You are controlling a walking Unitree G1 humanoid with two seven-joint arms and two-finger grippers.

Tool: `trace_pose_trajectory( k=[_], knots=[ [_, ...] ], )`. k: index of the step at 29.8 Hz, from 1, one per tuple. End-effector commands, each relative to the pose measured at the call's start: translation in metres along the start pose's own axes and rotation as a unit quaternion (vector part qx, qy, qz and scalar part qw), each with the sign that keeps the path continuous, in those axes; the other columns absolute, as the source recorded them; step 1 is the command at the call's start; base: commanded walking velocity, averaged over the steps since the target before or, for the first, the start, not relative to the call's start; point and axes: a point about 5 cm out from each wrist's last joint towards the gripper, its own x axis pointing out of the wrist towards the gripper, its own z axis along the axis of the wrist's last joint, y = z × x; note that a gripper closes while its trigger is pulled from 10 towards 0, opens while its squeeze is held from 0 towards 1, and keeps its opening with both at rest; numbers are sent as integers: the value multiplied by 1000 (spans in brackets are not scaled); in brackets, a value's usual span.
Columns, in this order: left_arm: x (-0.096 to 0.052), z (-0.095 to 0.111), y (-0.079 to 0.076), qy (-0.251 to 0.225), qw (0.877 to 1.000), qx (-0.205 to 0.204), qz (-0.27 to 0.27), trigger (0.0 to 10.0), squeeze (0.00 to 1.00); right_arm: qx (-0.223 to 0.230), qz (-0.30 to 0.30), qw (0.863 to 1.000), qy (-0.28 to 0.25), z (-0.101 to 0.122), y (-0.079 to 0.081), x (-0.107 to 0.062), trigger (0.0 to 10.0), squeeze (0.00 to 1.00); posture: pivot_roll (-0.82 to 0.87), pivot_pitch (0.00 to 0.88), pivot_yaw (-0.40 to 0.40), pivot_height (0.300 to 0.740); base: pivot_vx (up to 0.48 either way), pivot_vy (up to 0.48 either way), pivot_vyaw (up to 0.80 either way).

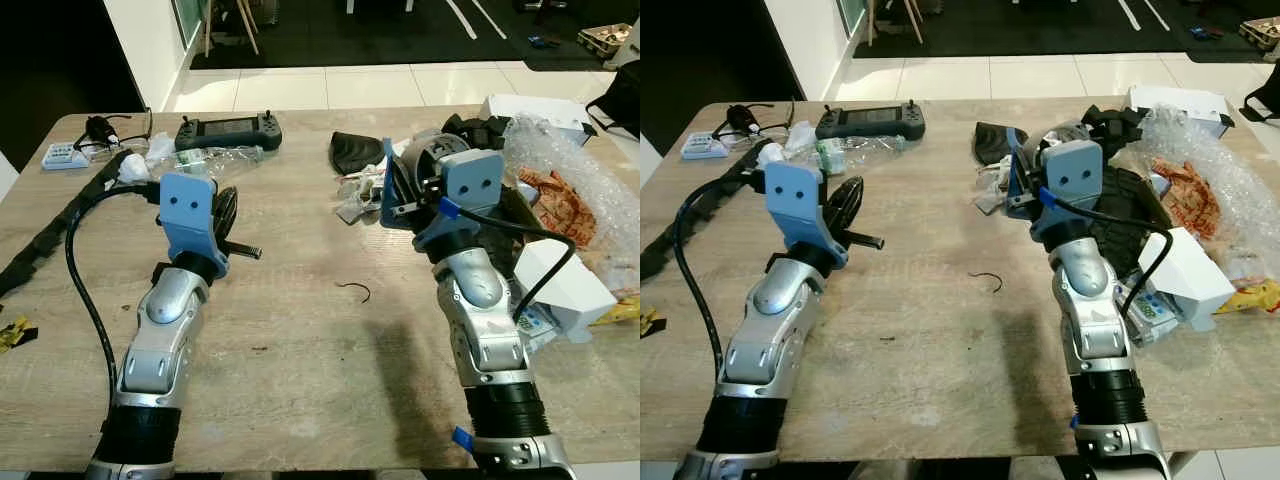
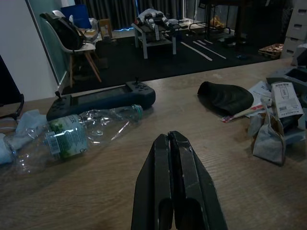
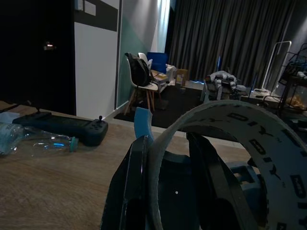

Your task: Picking trash to rubbish bin

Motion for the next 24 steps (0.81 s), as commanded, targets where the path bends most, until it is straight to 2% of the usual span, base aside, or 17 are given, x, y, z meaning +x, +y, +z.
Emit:
trace_pose_trajectory(
  k=[1,21,24],
  knots=[
    [-1,1,-2,0,1000,-9,-3,10000,0,-1,-8,1000,-3,1,-2,-3,10000,0,0,50,21,740,-274,0,0],
    [-1,2,-3,1,1000,-7,-7,10000,0,0,-16,1000,1,-1,0,-4,10000,0,2,54,22,740,-288,0,0],
    [0,1,-4,7,1000,-4,-13,10000,0,2,-17,1000,2,-1,1,-3,10000,0,-1,55,21,740,0,0,0]
  ],
)
